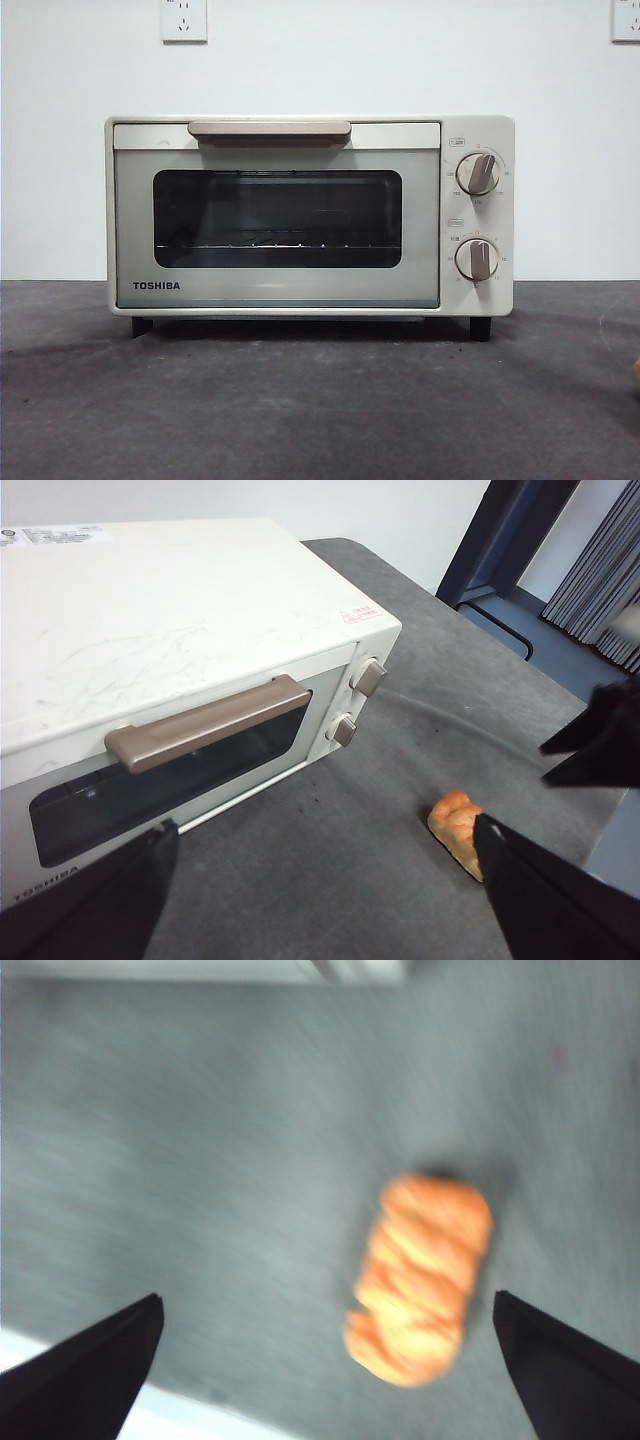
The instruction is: The left arm flap open the oven, the right arm pick bread and place it into oven, the left arm flap close the oven
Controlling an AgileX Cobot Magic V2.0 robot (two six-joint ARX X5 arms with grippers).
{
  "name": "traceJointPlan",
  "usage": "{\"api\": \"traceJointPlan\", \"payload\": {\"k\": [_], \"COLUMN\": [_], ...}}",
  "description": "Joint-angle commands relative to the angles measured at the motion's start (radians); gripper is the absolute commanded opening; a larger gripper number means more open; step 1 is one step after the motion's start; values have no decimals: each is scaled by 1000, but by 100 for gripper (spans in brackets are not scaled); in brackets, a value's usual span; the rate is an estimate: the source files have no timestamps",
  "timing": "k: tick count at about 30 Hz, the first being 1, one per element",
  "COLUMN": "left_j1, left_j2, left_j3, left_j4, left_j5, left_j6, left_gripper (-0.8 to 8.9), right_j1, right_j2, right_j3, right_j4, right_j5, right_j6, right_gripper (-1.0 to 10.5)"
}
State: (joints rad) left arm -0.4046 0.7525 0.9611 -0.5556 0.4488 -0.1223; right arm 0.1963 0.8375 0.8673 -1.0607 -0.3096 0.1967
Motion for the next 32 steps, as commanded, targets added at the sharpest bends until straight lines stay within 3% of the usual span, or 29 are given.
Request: {"api": "traceJointPlan", "payload": {"k": [1,16,23,32], "left_j1": [-6,-6,-6,-6], "left_j2": [5,5,6,6], "left_j3": [25,25,25,25], "left_j4": [-10,-34,-34,-34], "left_j5": [5,5,5,4], "left_j6": [-2,-2,-2,3], "left_gripper": [468,468,468,468], "right_j1": [32,129,129,129], "right_j2": [65,355,458,546], "right_j3": [-32,-112,-112,-112], "right_j4": [21,158,211,247], "right_j5": [43,201,205,201], "right_j6": [58,99,95,71], "right_gripper": [527,527,521,429]}}
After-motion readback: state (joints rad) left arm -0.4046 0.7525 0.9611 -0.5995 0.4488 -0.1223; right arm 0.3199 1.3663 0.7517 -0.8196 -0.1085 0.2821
